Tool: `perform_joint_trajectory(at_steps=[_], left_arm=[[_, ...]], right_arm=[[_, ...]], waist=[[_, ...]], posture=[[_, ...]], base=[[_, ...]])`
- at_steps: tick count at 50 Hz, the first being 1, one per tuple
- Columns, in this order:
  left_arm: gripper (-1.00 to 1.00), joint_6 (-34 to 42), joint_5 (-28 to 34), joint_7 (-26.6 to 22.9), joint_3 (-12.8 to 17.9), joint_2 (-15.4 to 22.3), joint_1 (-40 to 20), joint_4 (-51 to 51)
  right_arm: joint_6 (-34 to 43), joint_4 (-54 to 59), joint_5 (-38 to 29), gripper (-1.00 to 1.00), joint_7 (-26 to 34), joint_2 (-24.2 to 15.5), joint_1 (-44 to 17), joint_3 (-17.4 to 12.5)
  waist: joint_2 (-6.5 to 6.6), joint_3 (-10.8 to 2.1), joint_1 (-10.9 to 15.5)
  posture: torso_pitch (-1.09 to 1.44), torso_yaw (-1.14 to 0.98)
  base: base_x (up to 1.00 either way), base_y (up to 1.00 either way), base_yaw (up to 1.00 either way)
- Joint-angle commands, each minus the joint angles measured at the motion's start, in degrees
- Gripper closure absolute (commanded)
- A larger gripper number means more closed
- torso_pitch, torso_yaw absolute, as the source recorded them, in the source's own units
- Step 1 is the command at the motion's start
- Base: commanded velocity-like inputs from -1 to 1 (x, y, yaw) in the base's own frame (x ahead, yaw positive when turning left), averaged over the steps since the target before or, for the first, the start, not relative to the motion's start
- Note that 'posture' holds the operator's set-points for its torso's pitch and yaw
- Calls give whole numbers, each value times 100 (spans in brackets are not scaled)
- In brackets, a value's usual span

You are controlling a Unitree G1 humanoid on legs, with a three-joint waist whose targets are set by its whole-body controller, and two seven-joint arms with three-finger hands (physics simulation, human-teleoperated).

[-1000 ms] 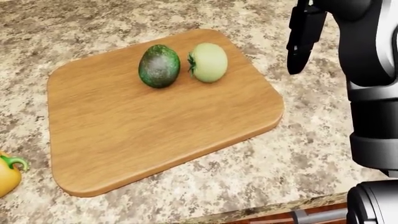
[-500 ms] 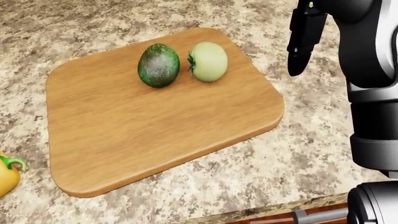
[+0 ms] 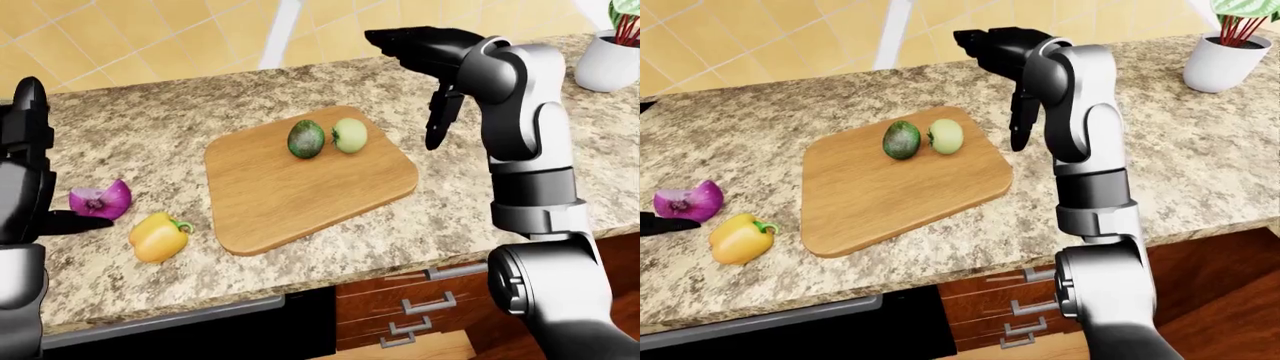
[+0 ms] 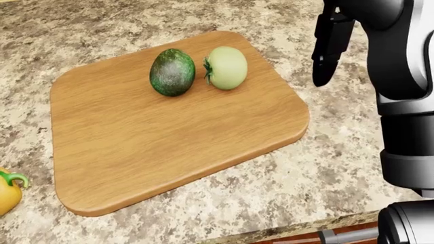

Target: Place the avocado, onion, tomato and bell pepper on the cutting board.

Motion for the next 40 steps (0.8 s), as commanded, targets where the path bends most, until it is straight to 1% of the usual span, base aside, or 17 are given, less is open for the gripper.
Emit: perform_joint_trajectory(at_steps=[1,10,12,18,21,24,36,37,38,40], left_arm=[[-100,-74,-39,90,99,129,-104,-183],[-100,-173,8,37,48,128,-118,-112],[-100,-186,-3,13,75,149,-115,-112],[-100,-260,111,144,-38,106,-134,101],[-100,-333,235,278,-169,32,-110,262],[-100,-376,275,332,-231,2,-101,354],[-100,-519,473,655,-478,-106,-81,817],[-85,-532,420,604,-468,-94,-85,778],[100,-577,354,572,-448,-94,-70,710],[100,-617,386,582,-462,-109,-54,705]], right_arm=[[-18,-165,22,-100,-137,-52,-227,-75],[0,-212,38,-100,-99,-72,-213,-87],[4,-220,39,-100,-85,-72,-225,-83],[-9,-198,41,-100,-75,-90,-247,-88],[2,-247,42,-100,-73,-86,-193,-91],[21,-284,48,-100,-67,-98,-180,-106],[-4,-232,30,-100,-152,-64,-108,-86],[-5,-236,33,-100,-147,-67,-111,-89],[-4,-239,37,-100,-147,-70,-116,-93],[-7,-241,35,-100,-156,-71,-103,-90]], waist=[[30,-160,-2],[28,-164,-10],[29,-164,-9],[34,-165,-8],[33,-164,-11],[41,-166,-2],[120,-191,-3],[129,-194,-3],[138,-197,-3],[147,-199,-6]], posture=[[0,0],[0,0],[0,0],[0,0],[0,0],[0,0],[0,0],[0,0],[0,0],[0,0]], base=[[0,0,0],[0,0,0],[0,0,0],[0,0,0],[0,0,0],[0,0,0],[0,0,0],[0,0,0],[0,0,0],[0,0,0]])
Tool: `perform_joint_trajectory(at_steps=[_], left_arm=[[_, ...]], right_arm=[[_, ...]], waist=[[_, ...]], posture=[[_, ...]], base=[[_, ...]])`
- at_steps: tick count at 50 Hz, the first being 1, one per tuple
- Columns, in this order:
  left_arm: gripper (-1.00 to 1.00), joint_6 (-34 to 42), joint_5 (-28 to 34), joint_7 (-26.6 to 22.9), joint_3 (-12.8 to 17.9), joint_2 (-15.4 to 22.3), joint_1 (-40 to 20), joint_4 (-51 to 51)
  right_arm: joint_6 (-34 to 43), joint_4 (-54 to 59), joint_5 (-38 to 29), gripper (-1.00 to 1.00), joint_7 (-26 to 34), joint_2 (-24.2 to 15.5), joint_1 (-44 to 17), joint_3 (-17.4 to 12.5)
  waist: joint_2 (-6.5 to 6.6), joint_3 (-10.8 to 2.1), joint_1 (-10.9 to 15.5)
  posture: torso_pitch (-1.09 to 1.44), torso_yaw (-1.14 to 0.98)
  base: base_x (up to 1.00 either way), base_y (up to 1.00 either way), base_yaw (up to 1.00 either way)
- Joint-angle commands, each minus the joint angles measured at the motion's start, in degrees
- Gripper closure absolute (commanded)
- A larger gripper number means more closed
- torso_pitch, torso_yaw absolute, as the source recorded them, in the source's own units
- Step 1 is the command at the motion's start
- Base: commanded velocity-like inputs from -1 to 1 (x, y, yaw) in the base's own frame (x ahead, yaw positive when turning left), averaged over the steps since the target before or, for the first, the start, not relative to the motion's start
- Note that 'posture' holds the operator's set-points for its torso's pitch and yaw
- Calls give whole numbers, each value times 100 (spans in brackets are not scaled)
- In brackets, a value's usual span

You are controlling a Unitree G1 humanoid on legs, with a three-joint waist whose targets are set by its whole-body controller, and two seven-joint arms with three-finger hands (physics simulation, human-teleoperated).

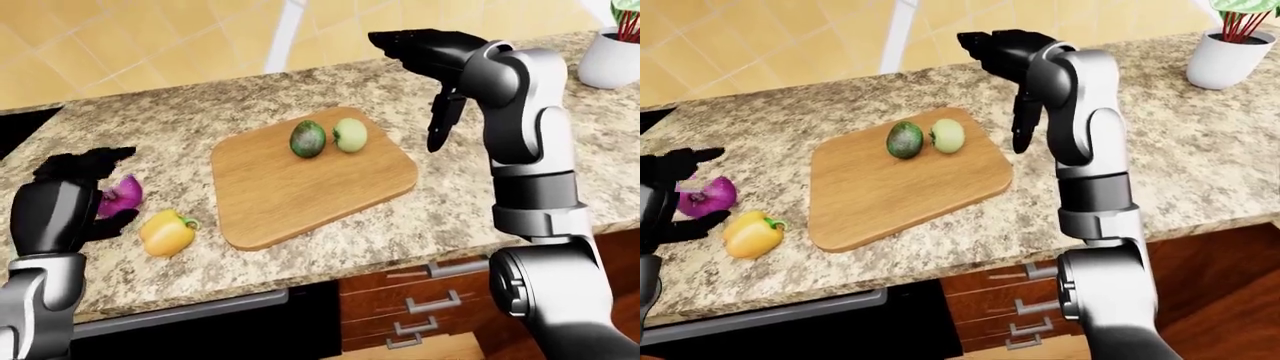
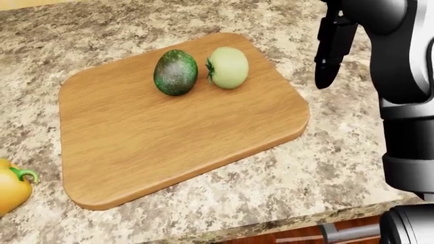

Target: Place the avocado, onion, tomato and bell pepper on the cutting board.

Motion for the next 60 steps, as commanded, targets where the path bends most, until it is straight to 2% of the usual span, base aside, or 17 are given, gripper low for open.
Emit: perform_joint_trajectory(at_steps=[1,15,23,30,40,44,52,55,60], left_arm=[[100,-98,25,-21,15,77,-72,-133],[100,-254,36,-150,50,21,-55,-242],[100,366,-821,-113,295,60,-673,-926],[100,934,-1357,-216,242,141,-899,-1538],[100,1517,-1625,-714,-42,239,-1511,-2243],[100,1711,-1674,-896,-297,283,-1909,-2463],[100,1961,-1739,-1340,-560,92,-2194,-2913],[100,1925,-1640,-1449,-761,-66,-2255,-2977],[100,1911,-1579,-1639,-846,-265,-2313,-3155]], right_arm=[[-12,-193,26,-100,-94,-38,-210,-56],[31,-282,51,-100,-14,-75,-223,-76],[17,-225,50,-100,-62,-64,-225,-64],[28,-251,46,-100,-66,-74,-184,-75],[36,-259,48,-100,-53,-88,-186,-78],[36,-273,45,-100,-24,-102,-200,-84],[49,-271,61,-100,0,-137,-214,-98],[42,-257,67,-100,-40,-134,-169,-103],[59,-292,77,-100,-18,-149,-165,-110]], waist=[[-16,-115,-10],[-75,-134,-32],[-115,-140,-25],[-154,-117,-30],[-147,-105,-23],[-184,-84,-26],[-206,-65,-3],[-220,-63,0],[-257,-66,13]], posture=[[0,0],[0,0],[0,0],[0,0],[0,0],[0,0],[0,0],[0,0],[0,0]], base=[[0,0,0],[0,0,0],[0,0,0],[0,0,0],[0,0,0],[0,0,0],[0,0,0],[0,0,0],[0,0,0]])
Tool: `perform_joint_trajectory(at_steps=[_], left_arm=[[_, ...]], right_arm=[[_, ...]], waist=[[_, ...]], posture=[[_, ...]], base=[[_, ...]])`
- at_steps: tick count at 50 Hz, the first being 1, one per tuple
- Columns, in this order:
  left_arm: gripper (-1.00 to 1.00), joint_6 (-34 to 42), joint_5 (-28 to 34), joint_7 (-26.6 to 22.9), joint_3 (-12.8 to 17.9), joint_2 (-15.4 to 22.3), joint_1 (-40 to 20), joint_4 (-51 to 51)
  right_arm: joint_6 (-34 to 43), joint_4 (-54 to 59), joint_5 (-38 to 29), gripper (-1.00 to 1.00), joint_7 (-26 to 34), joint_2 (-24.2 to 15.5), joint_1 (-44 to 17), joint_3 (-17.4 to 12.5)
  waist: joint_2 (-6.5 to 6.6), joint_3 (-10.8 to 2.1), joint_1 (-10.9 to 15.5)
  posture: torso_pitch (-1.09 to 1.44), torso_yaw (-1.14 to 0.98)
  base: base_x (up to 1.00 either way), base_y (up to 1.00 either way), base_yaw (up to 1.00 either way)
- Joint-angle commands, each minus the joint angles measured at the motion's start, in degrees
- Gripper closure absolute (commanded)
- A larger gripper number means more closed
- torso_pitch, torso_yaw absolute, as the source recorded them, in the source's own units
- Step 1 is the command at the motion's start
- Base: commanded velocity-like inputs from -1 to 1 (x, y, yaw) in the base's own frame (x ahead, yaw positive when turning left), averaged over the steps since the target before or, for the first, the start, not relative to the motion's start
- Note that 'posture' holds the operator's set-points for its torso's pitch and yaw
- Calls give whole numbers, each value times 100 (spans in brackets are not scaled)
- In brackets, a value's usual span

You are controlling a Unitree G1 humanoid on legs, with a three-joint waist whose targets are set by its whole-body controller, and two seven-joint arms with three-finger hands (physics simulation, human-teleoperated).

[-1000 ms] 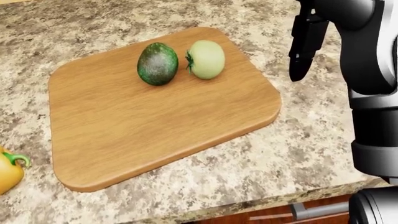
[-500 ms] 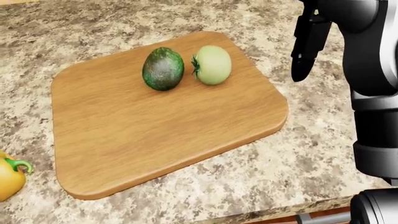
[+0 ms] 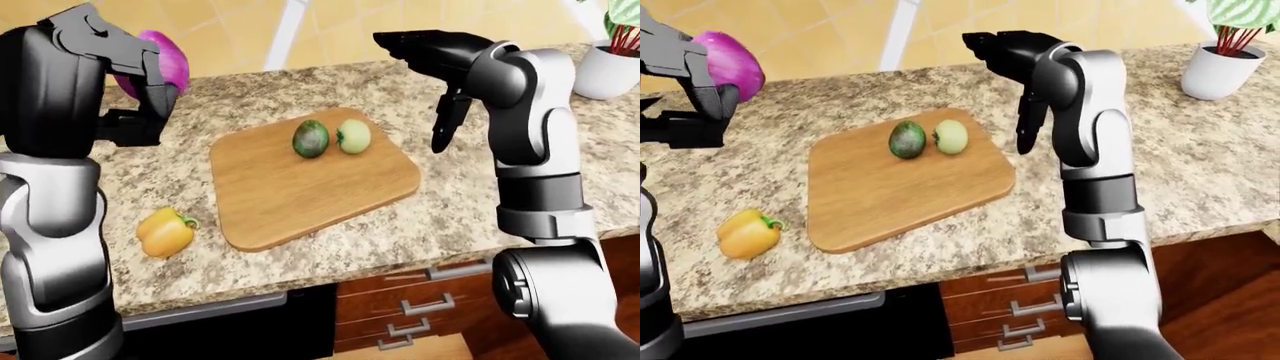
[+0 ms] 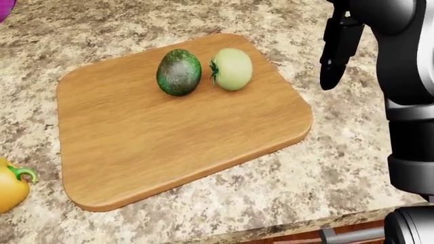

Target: Place the avocado, onion, tomato and bell pepper on the cutting board.

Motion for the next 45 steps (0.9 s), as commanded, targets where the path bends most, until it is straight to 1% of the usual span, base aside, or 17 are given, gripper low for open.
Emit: perform_joint_trajectory(at_steps=[1,6,7,11,15,18,22,25,28,31,33,36,40,43,45], left_arm=[[100,2,-37,-3,132,64,-239,-201],[100,198,-78,-304,-95,-53,-590,-259],[100,266,-102,-428,-169,-65,-720,-272],[100,316,-106,-636,-282,-106,-984,-151],[100,385,-145,-848,-322,-140,-1108,-170],[100,343,-133,-855,-324,-126,-1194,-43],[100,628,-313,-1136,-338,-84,-1486,-68],[100,761,-410,-1286,-442,-140,-1584,5],[100,678,-299,-1284,-565,-201,-1692,95],[100,753,-292,-1449,-592,-197,-1922,117],[100,750,-302,-1607,-650,-216,-1952,143],[100,541,-192,-1634,-743,-260,-2089,609],[100,424,-106,-1780,-763,-332,-2103,763],[100,404,-101,-1915,-737,-332,-2047,762],[100,221,-36,-1971,-774,-291,-2013,937]], right_arm=[[-4,-198,20,-100,-110,-58,-214,-78],[-12,-180,20,-100,-152,-50,-164,-78],[-7,-180,21,-100,-150,-54,-159,-81],[-5,-165,21,-100,-177,-63,-138,-85],[-5,-127,23,-100,-204,-67,-134,-83],[-6,-126,31,-100,-191,-81,-148,-86],[-12,-97,29,-100,-185,-84,-190,-80],[-10,-102,35,-100,-160,-102,-214,-90],[-7,-102,35,-100,-141,-116,-229,-93],[-11,-119,36,-100,-156,-116,-168,-96],[0,-130,36,-100,-165,-106,-143,-98],[-4,-110,32,-100,-179,-101,-136,-93],[0,-134,31,-100,-193,-90,-80,-95],[7,-150,30,-100,-203,-89,-54,-98],[-5,-91,22,-100,-240,-87,-64,-90]], waist=[[10,-184,4],[-29,-179,21],[-38,-180,26],[-65,-178,43],[-75,-184,55],[-80,-183,54],[-85,-188,54],[-98,-176,56],[-107,-172,63],[-118,-179,74],[-129,-178,73],[-144,-171,74],[-141,-189,83],[-143,-196,80],[-148,-193,74]], posture=[[0,0],[0,0],[0,0],[0,0],[0,0],[0,0],[0,0],[0,0],[0,0],[0,0],[0,0],[0,0],[0,0],[0,0],[0,0]], base=[[0,0,0],[0,0,0],[0,0,0],[0,0,0],[0,0,0],[0,0,0],[0,0,0],[0,0,0],[0,0,0],[0,0,0],[0,0,0],[0,0,0],[0,0,0],[0,0,0],[0,0,0]])
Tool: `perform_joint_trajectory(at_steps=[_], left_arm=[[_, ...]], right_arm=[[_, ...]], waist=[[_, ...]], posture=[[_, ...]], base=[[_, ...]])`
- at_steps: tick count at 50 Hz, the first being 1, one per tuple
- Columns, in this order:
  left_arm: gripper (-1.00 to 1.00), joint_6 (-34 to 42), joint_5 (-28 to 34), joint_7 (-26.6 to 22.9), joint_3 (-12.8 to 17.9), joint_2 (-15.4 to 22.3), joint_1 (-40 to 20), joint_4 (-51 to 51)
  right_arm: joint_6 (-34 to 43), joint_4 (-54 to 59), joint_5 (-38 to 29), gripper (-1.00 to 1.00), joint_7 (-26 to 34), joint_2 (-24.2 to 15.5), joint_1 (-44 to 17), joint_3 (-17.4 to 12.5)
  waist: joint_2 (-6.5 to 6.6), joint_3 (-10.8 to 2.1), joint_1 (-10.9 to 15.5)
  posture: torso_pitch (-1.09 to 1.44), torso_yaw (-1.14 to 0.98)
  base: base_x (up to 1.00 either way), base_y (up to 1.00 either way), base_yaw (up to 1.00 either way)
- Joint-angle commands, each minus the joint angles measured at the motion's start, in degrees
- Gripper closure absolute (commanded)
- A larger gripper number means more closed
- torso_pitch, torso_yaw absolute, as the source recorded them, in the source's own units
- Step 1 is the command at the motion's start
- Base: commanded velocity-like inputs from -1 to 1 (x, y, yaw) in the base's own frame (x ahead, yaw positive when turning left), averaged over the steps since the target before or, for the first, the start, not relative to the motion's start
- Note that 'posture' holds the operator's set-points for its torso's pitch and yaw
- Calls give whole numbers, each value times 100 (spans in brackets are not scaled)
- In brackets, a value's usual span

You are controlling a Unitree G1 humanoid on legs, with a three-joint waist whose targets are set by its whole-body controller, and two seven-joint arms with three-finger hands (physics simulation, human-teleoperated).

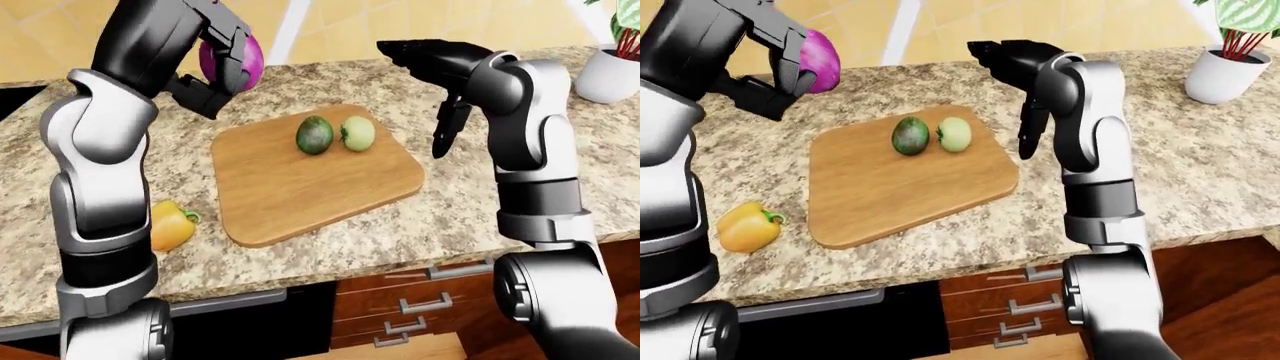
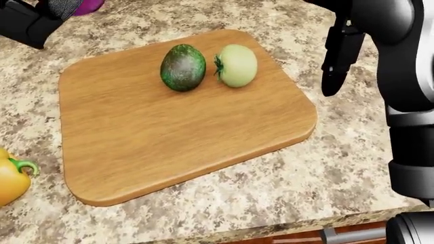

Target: Place the avocado, onion, tomato and bell pepper on the cutting board.

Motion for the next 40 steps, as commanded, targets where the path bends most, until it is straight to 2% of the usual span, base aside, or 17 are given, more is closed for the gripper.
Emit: perform_joint_trajectory(at_steps=[1,11,25,40], left_arm=[[100,-245,44,94,114,90,-256,65],[100,-584,222,2,51,148,-632,868],[100,-833,458,-343,-51,55,-801,1091],[100,-1065,593,-606,-81,-105,-504,945]], right_arm=[[-18,-140,19,-100,-143,-56,-232,-78],[-19,-111,25,-100,-141,-78,-243,-79],[-5,-158,43,-100,-152,-97,-168,-99],[13,-89,65,-100,-212,-126,-124,-110]], waist=[[5,-198,3],[-12,-204,16],[-28,-199,20],[-35,-203,24]], posture=[[0,0],[0,0],[0,0],[0,0]], base=[[0,0,0],[0,0,0],[0,0,0],[0,0,0]])
